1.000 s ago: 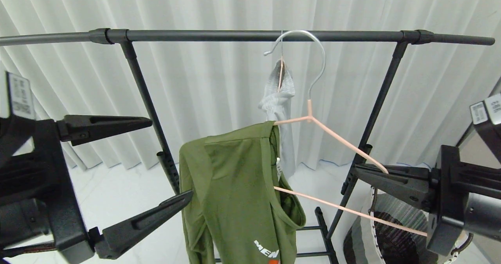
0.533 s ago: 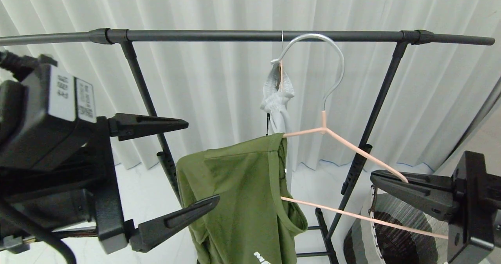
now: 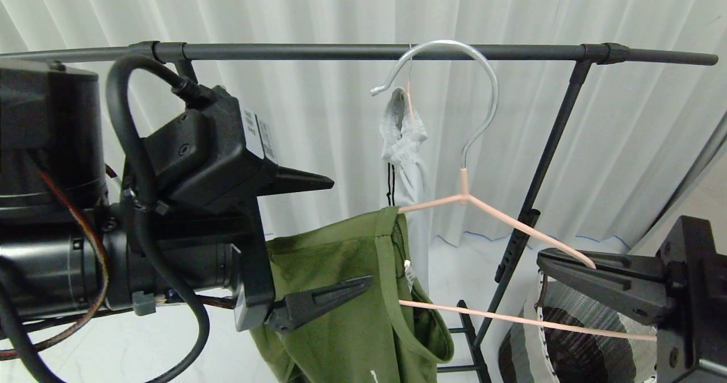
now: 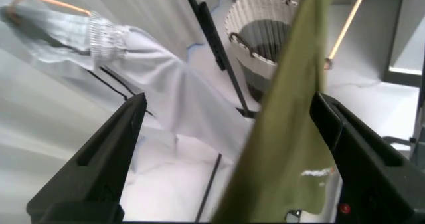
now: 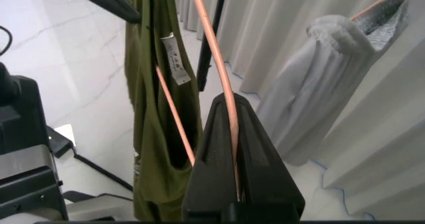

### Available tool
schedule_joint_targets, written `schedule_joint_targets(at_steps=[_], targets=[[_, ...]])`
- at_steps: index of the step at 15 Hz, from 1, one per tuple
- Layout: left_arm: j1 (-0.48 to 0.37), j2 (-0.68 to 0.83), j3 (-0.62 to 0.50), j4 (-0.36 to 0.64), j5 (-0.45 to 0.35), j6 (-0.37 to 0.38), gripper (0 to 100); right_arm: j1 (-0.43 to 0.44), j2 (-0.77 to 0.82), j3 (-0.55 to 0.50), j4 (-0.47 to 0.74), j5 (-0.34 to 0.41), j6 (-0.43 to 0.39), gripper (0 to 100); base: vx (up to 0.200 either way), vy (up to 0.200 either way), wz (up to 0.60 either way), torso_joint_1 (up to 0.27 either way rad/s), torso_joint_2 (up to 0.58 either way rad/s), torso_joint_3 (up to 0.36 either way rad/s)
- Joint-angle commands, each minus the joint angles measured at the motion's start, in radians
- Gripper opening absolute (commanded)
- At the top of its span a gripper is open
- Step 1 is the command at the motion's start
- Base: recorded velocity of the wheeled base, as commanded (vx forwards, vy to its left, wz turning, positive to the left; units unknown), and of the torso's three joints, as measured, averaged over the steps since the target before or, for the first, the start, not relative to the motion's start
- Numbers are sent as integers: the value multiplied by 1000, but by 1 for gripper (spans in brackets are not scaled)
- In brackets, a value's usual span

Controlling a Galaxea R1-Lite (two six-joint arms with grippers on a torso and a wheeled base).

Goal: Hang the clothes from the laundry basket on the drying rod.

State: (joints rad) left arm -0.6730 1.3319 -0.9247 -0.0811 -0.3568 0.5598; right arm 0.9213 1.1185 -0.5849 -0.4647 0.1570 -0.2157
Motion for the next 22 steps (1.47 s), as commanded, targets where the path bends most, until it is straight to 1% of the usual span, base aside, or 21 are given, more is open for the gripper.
schedule_joint_targets(at_steps=[1, 4, 5, 10, 14, 16, 17, 19, 22], targets=[[0, 20, 7, 0, -5, 0, 100, 8, 7, -9, 0, -1, -1, 0, 0, 0, 0, 0, 0, 0], [0, 23, 18, 0, -5, 0, 100, 11, 23, -24, -15, -1, -2, 0, 0, 0, 0, 0, 0, 0], [0, 23, 21, 0, -5, 0, 0, 11, 35, -29, -32, -2, -2, 0, 0, 0, 0, 0, 0, 0], [7, 20, 24, 0, -5, 2, 0, 10, 96, -43, -120, -7, -1, 0, 0, 0, 0, 0, 0, 0], [39, 18, 26, -2, -2, 12, 0, 8, 107, -55, -124, -13, -1, 0, 0, 0, 0, 0, 0, 0], [58, 15, 26, -2, 1, 19, 0, 8, 107, -53, -123, -31, -1, 0, 0, 0, 0, 0, 0, 0], [62, 10, 26, -2, 10, 19, 0, 8, 106, -53, -123, -33, -1, 100, 0, 0, 0, 0, 0, 0], [62, 4, 33, -43, 45, 19, 0, -1, 101, -52, -121, -44, -1, 100, 0, 0, 0, 0, 0, 0], [62, 9, 72, -146, 153, 20, 0, -21, 99, -50, -121, -80, -1, 100, 0, 0, 0, 0, 0, 0]])
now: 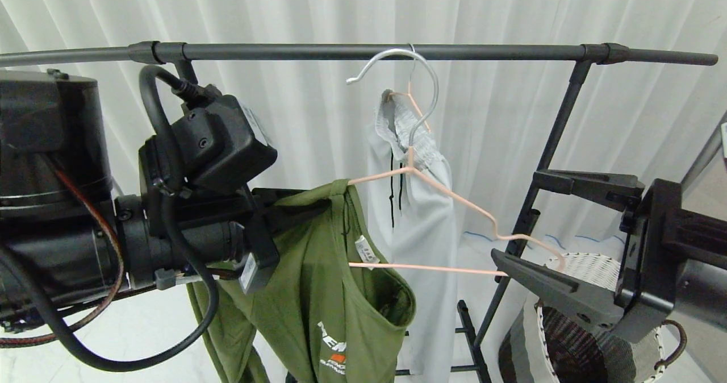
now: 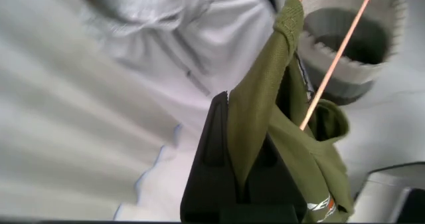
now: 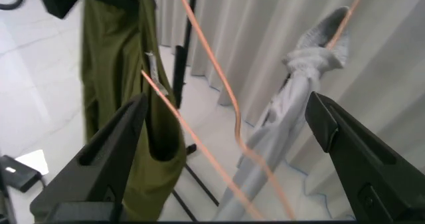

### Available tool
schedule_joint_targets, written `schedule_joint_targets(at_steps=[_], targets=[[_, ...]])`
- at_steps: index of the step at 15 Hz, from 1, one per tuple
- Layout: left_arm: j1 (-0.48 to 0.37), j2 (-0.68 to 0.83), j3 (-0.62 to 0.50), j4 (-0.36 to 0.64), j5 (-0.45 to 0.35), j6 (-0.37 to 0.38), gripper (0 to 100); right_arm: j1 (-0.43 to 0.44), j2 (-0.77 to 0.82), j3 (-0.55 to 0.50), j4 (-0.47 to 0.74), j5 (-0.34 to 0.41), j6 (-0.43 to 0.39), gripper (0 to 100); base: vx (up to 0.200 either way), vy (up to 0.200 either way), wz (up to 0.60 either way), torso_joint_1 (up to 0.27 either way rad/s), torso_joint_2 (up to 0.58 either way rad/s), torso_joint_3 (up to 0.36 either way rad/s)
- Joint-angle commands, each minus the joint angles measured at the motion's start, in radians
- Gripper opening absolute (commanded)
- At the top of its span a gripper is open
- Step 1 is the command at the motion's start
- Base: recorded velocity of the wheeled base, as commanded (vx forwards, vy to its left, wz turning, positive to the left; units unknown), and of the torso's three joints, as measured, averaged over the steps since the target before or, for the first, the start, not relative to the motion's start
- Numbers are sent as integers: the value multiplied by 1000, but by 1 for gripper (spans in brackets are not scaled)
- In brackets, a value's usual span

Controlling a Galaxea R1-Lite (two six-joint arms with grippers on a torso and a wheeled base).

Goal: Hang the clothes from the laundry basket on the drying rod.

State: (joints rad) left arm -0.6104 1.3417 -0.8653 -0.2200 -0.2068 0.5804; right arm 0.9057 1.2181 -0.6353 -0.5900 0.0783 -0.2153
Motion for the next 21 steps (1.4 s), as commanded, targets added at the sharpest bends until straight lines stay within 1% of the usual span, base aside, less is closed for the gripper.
schedule_joint_targets(at_steps=[1, 5, 7, 8, 10, 11, 12, 13, 15, 18, 19, 21], targets=[[0, -3, 22, -10, 40, -1, 0, -8, 0, 0, 4, -3, -1, 100, 0, 0, 0, 0, 0, 0], [-2, 14, 9, -18, 168, -13, 0, -7, -11, -4, 10, -2, -3, 100, 0, 0, 0, 0, 0, 0], [-2, 25, -3, -42, 187, -25, 0, -1, -11, -4, 10, 0, -3, 100, 0, 0, 0, 0, 0, 0], [-8, 40, -24, -88, 208, -73, 0, 18, -11, -4, 18, 0, -3, 100, 0, 0, 0, 0, 0, 0], [-34, 60, -61, -142, 241, -117, 0, 59, -11, -3, 52, 0, 2, 100, 0, 0, 0, 0, 0, 0], [-48, 63, -83, -150, 242, -129, 0, 65, -3, -1, 67, 0, 5, 100, 0, 0, 0, 0, 0, 0], [-65, 62, -101, -150, 242, -145, 0, 65, 12, 0, 72, 1, 21, 100, 0, 0, 0, 0, 0, 0], [-80, 59, -115, -150, 242, -159, 0, 67, 38, -4, 68, 0, 57, 100, 0, 0, 0, 0, 0, 0], [-100, 56, -133, -150, 242, -163, 0, 71, 81, -6, 56, -2, 132, 100, 0, 0, 0, 0, 0, 0], [-101, 56, -153, -150, 242, -163, 0, 73, 155, -4, -27, -11, 192, 100, 0, 0, 0, 0, 0, 0], [-101, 54, -159, -151, 242, -163, 0, 73, 199, -6, -80, -37, 211, 100, 0, 0, 0, 0, 0, 0], [-107, 47, -161, -151, 242, -163, 0, 67, 294, -7, -195, -111, 215, 100, 0, 0, 0, 0, 0, 0]])
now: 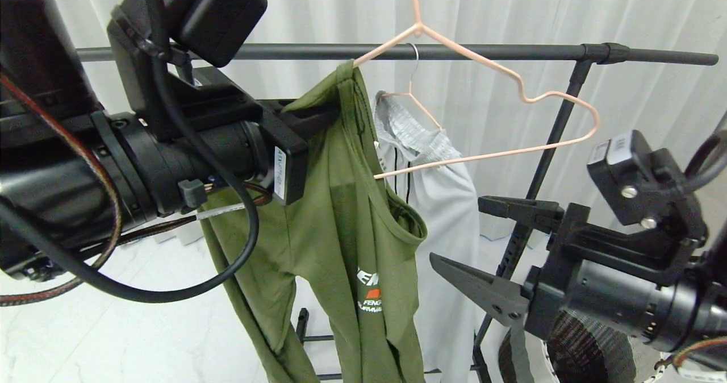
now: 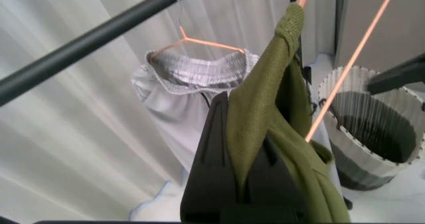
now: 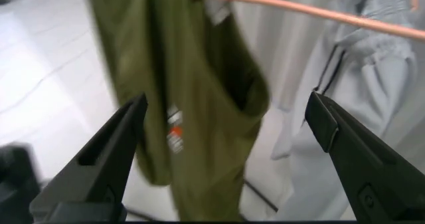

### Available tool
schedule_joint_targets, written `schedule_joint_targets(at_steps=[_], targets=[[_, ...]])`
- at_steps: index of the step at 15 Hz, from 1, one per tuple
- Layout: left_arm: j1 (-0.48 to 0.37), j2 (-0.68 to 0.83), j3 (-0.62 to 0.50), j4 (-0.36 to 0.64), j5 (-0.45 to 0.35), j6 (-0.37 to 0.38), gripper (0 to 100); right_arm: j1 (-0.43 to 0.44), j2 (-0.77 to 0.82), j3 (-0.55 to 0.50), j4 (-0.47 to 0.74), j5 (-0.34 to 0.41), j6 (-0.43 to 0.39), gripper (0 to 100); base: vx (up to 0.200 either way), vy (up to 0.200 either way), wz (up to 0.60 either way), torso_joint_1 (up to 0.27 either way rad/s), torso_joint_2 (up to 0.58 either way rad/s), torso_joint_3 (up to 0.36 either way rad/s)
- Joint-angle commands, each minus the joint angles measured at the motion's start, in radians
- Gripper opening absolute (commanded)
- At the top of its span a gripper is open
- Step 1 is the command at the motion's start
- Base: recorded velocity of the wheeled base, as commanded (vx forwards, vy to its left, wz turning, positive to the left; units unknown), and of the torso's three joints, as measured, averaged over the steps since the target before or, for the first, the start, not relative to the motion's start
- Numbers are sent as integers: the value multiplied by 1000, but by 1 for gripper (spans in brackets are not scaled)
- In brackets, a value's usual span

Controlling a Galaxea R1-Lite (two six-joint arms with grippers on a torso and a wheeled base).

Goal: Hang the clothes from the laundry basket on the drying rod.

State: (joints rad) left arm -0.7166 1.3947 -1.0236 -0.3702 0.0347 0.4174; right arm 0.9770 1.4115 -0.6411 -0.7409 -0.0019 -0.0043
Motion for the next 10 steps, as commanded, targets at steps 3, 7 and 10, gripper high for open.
schedule_joint_targets(at_steps=[3, 7, 10], targets=[[-20, -20, -3, 1, 1, 0, 0, -18, 211, -9, -190, -93, 9, 100, 0, 0, 0, 0, 0, 0], [-21, -23, -3, -1, 1, -2, 0, -24, 277, -46, -206, -112, 9, 100, 0, 0, 0, 0, 0, 0], [-21, -23, -3, -1, 1, -3, 0, -24, 313, -63, -206, -144, 6, 100, 0, 0, 0, 0, 0, 0]])
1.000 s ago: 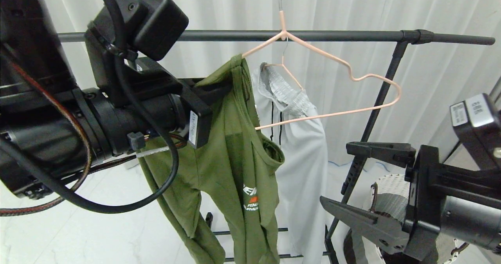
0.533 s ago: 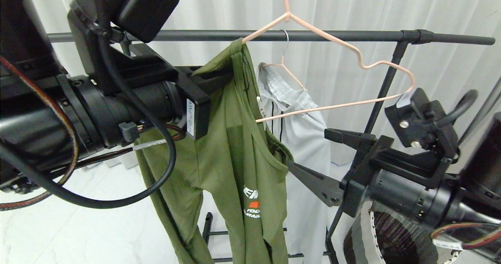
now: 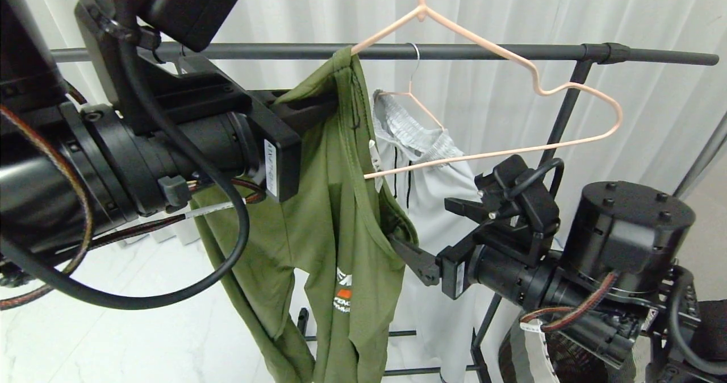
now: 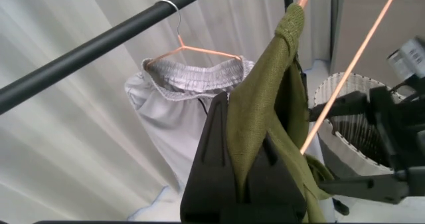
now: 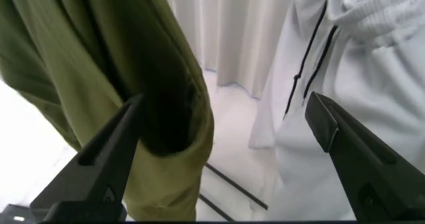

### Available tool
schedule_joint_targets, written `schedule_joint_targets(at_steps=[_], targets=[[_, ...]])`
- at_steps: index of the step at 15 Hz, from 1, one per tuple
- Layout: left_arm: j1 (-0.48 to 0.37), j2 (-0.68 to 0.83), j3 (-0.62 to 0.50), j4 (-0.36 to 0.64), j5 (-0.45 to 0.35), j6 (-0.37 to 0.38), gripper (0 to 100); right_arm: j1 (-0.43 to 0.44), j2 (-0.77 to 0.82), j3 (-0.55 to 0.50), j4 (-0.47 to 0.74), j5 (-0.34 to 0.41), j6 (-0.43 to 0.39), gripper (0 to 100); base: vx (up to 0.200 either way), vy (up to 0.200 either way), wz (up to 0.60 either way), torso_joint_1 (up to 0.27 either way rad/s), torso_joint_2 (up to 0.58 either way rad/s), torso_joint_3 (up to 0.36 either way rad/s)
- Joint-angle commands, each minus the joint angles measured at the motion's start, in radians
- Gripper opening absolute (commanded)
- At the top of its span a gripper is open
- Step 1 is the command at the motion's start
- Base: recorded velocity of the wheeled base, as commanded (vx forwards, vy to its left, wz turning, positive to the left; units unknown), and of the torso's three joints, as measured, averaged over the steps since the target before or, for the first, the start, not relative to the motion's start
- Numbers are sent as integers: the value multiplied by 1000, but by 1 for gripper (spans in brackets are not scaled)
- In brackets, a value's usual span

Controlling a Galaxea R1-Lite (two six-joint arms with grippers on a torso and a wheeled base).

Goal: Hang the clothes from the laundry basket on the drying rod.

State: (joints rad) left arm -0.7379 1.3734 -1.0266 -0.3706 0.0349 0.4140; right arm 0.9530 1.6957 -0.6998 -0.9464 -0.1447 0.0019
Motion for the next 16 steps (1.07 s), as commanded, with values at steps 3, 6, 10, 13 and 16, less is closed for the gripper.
schedule_joint_targets(at_steps=[3, 6, 10, 13, 16], targets=[[0, -4, 0, -4, 0, 0, 0, -26, 51, 3, 0, -41, -3, 100, 0, 0, 0, 0, 0, 0], [0, -4, 2, -5, 0, 0, 0, -66, 58, 28, 0, -56, -8, 100, 0, 0, 0, 0, 0, 0], [45, 1, 36, -7, 34, 14, 0, -183, 19, 97, 0, -81, -91, 100, 0, 0, 0, 0, 0, 0], [51, 0, 76, -7, 85, 42, 0, -338, -38, 120, 0, -78, -157, 100, 0, 0, 0, 0, 0, 0], [51, -8, 92, -7, 86, 51, 0, -458, -67, 109, 0, -70, -161, 100, 0, 0, 0, 0, 0, 0]])
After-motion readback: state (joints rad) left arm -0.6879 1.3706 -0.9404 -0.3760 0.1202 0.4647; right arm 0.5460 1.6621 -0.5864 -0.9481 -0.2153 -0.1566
